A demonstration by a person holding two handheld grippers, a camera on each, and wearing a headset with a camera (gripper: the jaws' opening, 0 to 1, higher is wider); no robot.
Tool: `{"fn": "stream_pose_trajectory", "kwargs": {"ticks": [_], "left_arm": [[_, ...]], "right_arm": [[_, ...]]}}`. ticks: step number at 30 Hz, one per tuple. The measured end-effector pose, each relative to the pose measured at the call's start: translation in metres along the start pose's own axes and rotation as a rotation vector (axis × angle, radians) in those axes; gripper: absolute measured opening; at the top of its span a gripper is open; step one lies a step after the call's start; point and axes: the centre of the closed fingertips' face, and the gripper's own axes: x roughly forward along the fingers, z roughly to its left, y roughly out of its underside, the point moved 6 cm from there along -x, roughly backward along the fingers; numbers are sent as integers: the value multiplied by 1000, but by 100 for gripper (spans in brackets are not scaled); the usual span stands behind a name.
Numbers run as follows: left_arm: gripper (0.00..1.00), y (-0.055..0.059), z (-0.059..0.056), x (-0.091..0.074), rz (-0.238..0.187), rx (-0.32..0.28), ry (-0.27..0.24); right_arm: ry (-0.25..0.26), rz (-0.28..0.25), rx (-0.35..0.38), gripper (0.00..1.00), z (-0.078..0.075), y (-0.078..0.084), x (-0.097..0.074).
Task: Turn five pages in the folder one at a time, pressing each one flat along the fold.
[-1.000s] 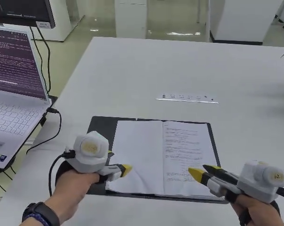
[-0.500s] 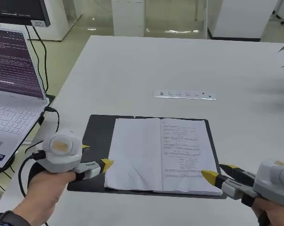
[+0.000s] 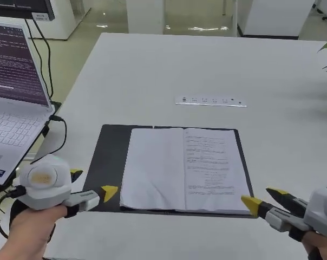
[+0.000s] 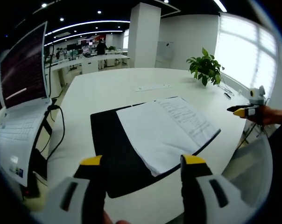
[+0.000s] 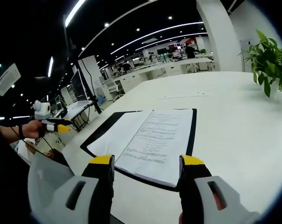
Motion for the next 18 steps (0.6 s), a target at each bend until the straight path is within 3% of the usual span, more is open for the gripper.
{"fn": "stream_pose_trajectory", "kwargs": {"ticks": [4,8,18], "left_arm": [[70,3,-2,-2,-12,-3,10],[70,8,-5,1,10,4,18],[70,2,-25,14,24,23,64]], "right_arm": [[12,2,2,57,-1,3,-5],[22,-5,17,57,-3,5,-6],[23,-1,27,59,-3,8,-6]]}}
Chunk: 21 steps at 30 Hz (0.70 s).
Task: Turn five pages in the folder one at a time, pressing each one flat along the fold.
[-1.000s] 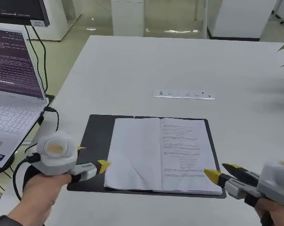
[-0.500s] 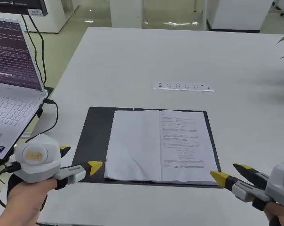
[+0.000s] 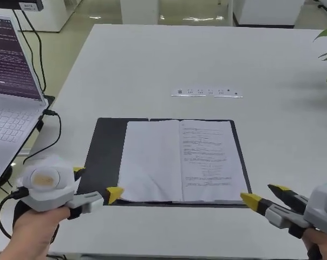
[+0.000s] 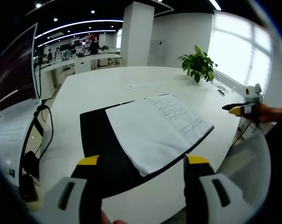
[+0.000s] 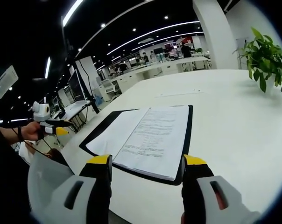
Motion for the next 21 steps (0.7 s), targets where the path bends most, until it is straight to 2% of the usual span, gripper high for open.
{"fn": "stream_pose_trajectory", "kwargs": {"ticks": [5,11,19,21], "left_arm": [[70,-6,-12,8,11,23,33],[71,-12,-27,21,23,53,75],[71,-22,-38,35,22,62,108],[71,-25,-45,40,27,74,122]], "right_arm": [[2,18,-8,60,0,4,-1],[3,15,5,60,0,5,-5],[9,25,5,61,-2,11,-7],[9,25,8,61,-2,11,-7]]}}
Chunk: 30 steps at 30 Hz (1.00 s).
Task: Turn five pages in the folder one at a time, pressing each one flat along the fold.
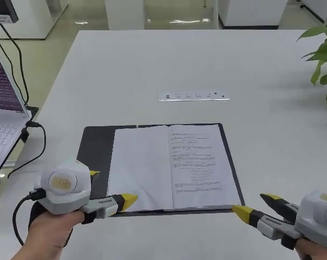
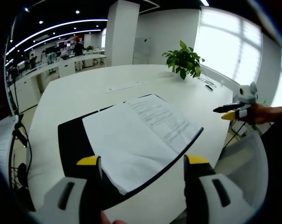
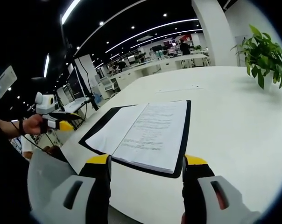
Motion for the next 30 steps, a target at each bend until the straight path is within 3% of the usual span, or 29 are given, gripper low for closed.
{"fn": "stream_pose_trajectory", "kwargs": {"ticks": [12,30], "left_arm": [[70,-28,-35,40,5,54,99],[70,-43,-92,105,41,75,229]], "right_arm": [[1,8,12,60,-3,4,0],[17,7,41,60,-11,11,-7]]}}
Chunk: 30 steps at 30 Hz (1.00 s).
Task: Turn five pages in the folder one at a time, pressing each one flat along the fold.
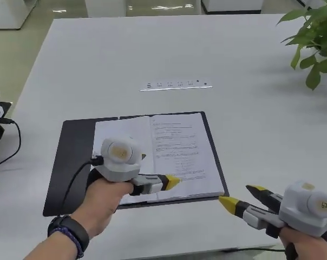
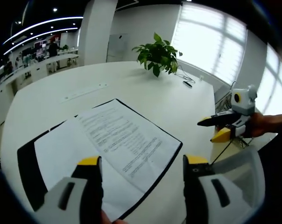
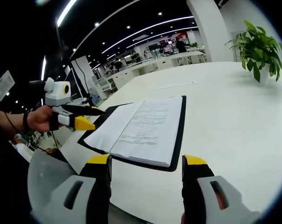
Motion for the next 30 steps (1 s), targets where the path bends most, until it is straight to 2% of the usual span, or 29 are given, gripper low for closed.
{"fn": "stream_pose_trajectory", "kwargs": {"ticks": [6,15,21,25,28,30], "left_arm": [[70,-2,-7,23,40,47,26],[70,-9,-22,59,62,83,44],[70,-5,-28,79,93,107,47],[70,1,-32,94,131,146,59],[69,3,-32,103,160,153,35],[70,2,-37,113,159,166,35]], "right_arm": [[1,5,6,60,-2,2,-1],[-6,23,11,59,-4,6,0],[-6,28,18,59,-9,6,-1],[-4,31,25,59,-13,6,-1],[-3,38,29,59,-14,8,-1],[-4,45,36,59,-15,10,1]]}}
